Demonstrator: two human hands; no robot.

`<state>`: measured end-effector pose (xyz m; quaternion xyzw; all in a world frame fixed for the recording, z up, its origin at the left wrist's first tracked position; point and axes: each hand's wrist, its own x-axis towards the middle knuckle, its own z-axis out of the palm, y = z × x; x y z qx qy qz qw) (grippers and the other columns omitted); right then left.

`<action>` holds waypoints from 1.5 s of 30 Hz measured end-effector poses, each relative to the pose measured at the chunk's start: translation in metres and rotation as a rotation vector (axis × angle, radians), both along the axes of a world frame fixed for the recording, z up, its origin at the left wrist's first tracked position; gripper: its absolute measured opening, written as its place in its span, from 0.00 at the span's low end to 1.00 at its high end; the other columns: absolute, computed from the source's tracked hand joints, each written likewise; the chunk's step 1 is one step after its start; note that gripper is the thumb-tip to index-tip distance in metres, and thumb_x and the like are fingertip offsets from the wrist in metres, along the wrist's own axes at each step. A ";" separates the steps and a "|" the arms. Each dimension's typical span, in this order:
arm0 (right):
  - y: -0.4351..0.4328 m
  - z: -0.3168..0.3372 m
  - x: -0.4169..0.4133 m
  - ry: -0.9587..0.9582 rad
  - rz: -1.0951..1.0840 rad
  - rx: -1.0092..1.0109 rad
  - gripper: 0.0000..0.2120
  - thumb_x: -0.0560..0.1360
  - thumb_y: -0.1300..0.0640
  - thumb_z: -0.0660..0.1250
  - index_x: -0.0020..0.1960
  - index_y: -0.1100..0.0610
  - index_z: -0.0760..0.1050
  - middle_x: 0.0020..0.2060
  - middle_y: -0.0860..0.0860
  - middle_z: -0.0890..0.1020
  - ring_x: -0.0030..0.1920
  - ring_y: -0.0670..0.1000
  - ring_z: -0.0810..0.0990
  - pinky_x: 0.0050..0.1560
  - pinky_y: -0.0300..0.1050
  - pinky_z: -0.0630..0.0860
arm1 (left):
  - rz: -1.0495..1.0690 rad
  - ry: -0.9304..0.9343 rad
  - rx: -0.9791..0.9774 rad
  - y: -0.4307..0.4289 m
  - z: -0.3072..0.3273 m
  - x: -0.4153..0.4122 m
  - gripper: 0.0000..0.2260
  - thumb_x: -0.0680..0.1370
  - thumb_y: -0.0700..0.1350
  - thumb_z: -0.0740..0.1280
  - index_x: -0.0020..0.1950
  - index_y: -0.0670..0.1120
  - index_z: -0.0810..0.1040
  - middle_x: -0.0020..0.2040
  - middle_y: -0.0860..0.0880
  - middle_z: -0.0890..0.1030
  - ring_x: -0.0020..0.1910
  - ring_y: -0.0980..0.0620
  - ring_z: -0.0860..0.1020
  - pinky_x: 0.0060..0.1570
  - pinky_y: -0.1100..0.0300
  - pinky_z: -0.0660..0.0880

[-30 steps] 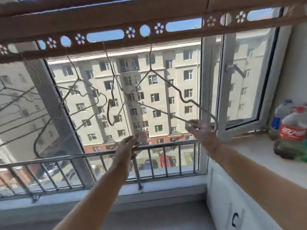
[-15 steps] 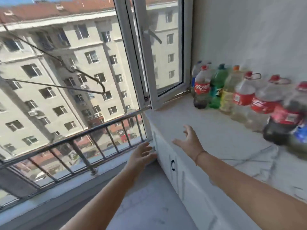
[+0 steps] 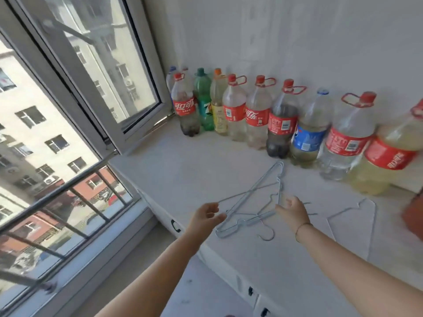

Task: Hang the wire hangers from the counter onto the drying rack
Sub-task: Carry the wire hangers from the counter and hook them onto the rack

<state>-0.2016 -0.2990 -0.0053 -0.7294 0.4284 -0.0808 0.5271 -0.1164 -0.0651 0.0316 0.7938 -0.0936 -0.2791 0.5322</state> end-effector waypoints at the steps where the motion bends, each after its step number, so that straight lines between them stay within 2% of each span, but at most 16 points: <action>1: -0.009 -0.007 -0.006 0.018 -0.052 0.035 0.24 0.71 0.57 0.70 0.63 0.64 0.69 0.61 0.58 0.73 0.59 0.58 0.75 0.52 0.48 0.72 | -0.032 0.008 0.013 -0.010 -0.006 0.002 0.18 0.74 0.46 0.70 0.63 0.45 0.73 0.58 0.49 0.77 0.58 0.52 0.75 0.52 0.62 0.69; 3: -0.025 -0.020 -0.018 0.036 -0.153 0.137 0.22 0.70 0.56 0.71 0.61 0.62 0.72 0.56 0.54 0.75 0.54 0.57 0.77 0.44 0.46 0.73 | -0.099 0.039 0.029 -0.030 -0.020 0.008 0.18 0.74 0.45 0.70 0.62 0.44 0.74 0.57 0.47 0.78 0.56 0.52 0.76 0.53 0.63 0.69; 7: -0.045 -0.051 -0.036 0.038 -0.330 0.260 0.07 0.70 0.59 0.69 0.38 0.63 0.75 0.35 0.54 0.72 0.38 0.50 0.70 0.38 0.42 0.65 | -0.225 0.100 0.085 -0.066 -0.048 0.017 0.17 0.75 0.46 0.70 0.62 0.44 0.74 0.58 0.47 0.78 0.55 0.52 0.76 0.53 0.62 0.69; 10: -0.047 -0.048 -0.038 0.017 -0.420 0.399 0.10 0.75 0.62 0.63 0.35 0.56 0.70 0.29 0.52 0.66 0.30 0.49 0.64 0.32 0.39 0.58 | -0.315 0.098 0.133 -0.092 -0.064 0.028 0.17 0.74 0.48 0.70 0.62 0.46 0.75 0.58 0.48 0.78 0.58 0.51 0.76 0.56 0.60 0.70; 12: -0.050 -0.047 -0.035 -0.008 -0.457 0.498 0.07 0.76 0.61 0.60 0.46 0.66 0.74 0.30 0.54 0.65 0.32 0.50 0.69 0.33 0.38 0.56 | -0.366 0.079 0.169 -0.108 -0.071 0.036 0.18 0.74 0.48 0.70 0.63 0.46 0.75 0.58 0.49 0.79 0.59 0.51 0.76 0.58 0.60 0.70; 14: -0.053 -0.048 -0.031 -0.037 -0.513 0.566 0.17 0.77 0.61 0.59 0.59 0.74 0.69 0.39 0.67 0.74 0.54 0.65 0.78 0.40 0.40 0.67 | -0.410 0.075 0.187 -0.121 -0.077 0.042 0.19 0.74 0.47 0.70 0.64 0.45 0.75 0.59 0.48 0.78 0.59 0.52 0.75 0.60 0.59 0.70; 15: -0.053 -0.044 -0.029 -0.044 -0.524 0.591 0.16 0.78 0.59 0.60 0.55 0.73 0.70 0.52 0.74 0.74 0.63 0.66 0.73 0.47 0.44 0.71 | -0.430 0.080 0.188 -0.127 -0.081 0.045 0.19 0.74 0.47 0.70 0.64 0.45 0.75 0.59 0.48 0.78 0.59 0.52 0.75 0.60 0.60 0.70; 16: -0.052 -0.042 -0.027 -0.052 -0.531 0.622 0.10 0.78 0.58 0.60 0.48 0.66 0.73 0.61 0.72 0.71 0.64 0.63 0.73 0.50 0.45 0.70 | -0.450 0.090 0.198 -0.132 -0.084 0.046 0.19 0.74 0.46 0.70 0.64 0.45 0.75 0.58 0.48 0.78 0.58 0.52 0.75 0.58 0.61 0.71; 18: -0.052 -0.041 -0.023 -0.070 -0.547 0.670 0.08 0.78 0.56 0.61 0.40 0.54 0.70 0.59 0.65 0.75 0.55 0.53 0.74 0.52 0.44 0.67 | -0.479 0.115 0.220 -0.140 -0.088 0.046 0.18 0.74 0.45 0.70 0.63 0.43 0.75 0.56 0.47 0.78 0.55 0.52 0.75 0.50 0.65 0.71; 21: -0.054 -0.040 -0.019 -0.132 -0.606 0.719 0.06 0.77 0.53 0.61 0.43 0.53 0.71 0.46 0.53 0.76 0.49 0.50 0.75 0.47 0.41 0.67 | -0.513 0.117 0.247 -0.147 -0.093 0.046 0.19 0.74 0.44 0.70 0.64 0.44 0.74 0.56 0.47 0.78 0.54 0.52 0.76 0.51 0.64 0.68; 24: -0.054 -0.030 -0.014 -0.317 -0.616 0.810 0.06 0.78 0.52 0.61 0.47 0.54 0.72 0.42 0.52 0.78 0.40 0.48 0.76 0.40 0.40 0.70 | -0.536 0.067 0.236 -0.150 -0.090 0.050 0.11 0.74 0.43 0.69 0.56 0.49 0.75 0.50 0.49 0.77 0.48 0.52 0.74 0.44 0.64 0.67; 27: -0.054 -0.014 -0.004 -0.495 -0.489 0.889 0.10 0.79 0.50 0.58 0.49 0.55 0.73 0.43 0.54 0.81 0.42 0.50 0.78 0.42 0.42 0.73 | -0.520 0.040 0.209 -0.152 -0.082 0.057 0.05 0.75 0.42 0.68 0.47 0.51 0.76 0.42 0.50 0.78 0.43 0.52 0.74 0.42 0.63 0.68; 32: -0.056 -0.004 0.011 -0.460 -0.449 0.819 0.13 0.79 0.50 0.56 0.49 0.58 0.74 0.45 0.55 0.81 0.45 0.51 0.79 0.46 0.43 0.73 | -0.329 0.061 0.055 -0.149 -0.067 0.081 0.07 0.78 0.42 0.64 0.49 0.42 0.81 0.32 0.49 0.80 0.31 0.53 0.74 0.40 0.61 0.72; 36: -0.054 -0.029 0.008 -0.118 -0.542 0.602 0.14 0.79 0.53 0.58 0.49 0.62 0.75 0.46 0.60 0.78 0.47 0.55 0.78 0.55 0.46 0.73 | -0.245 0.079 0.026 -0.139 -0.062 0.102 0.09 0.80 0.39 0.60 0.50 0.43 0.80 0.33 0.48 0.79 0.30 0.52 0.73 0.34 0.63 0.70; 40: -0.054 -0.047 0.001 0.022 -0.697 0.372 0.12 0.75 0.59 0.58 0.35 0.63 0.68 0.32 0.53 0.67 0.34 0.50 0.62 0.35 0.42 0.60 | -0.207 0.130 0.000 -0.131 -0.059 0.108 0.10 0.81 0.38 0.58 0.50 0.43 0.79 0.36 0.46 0.79 0.32 0.51 0.74 0.33 0.63 0.71; 45: -0.054 -0.047 0.006 -0.028 -0.779 0.534 0.12 0.75 0.55 0.59 0.34 0.55 0.64 0.30 0.52 0.66 0.30 0.50 0.65 0.33 0.40 0.61 | -0.195 0.178 -0.026 -0.130 -0.061 0.109 0.11 0.81 0.39 0.57 0.52 0.42 0.79 0.37 0.45 0.79 0.34 0.50 0.75 0.38 0.59 0.74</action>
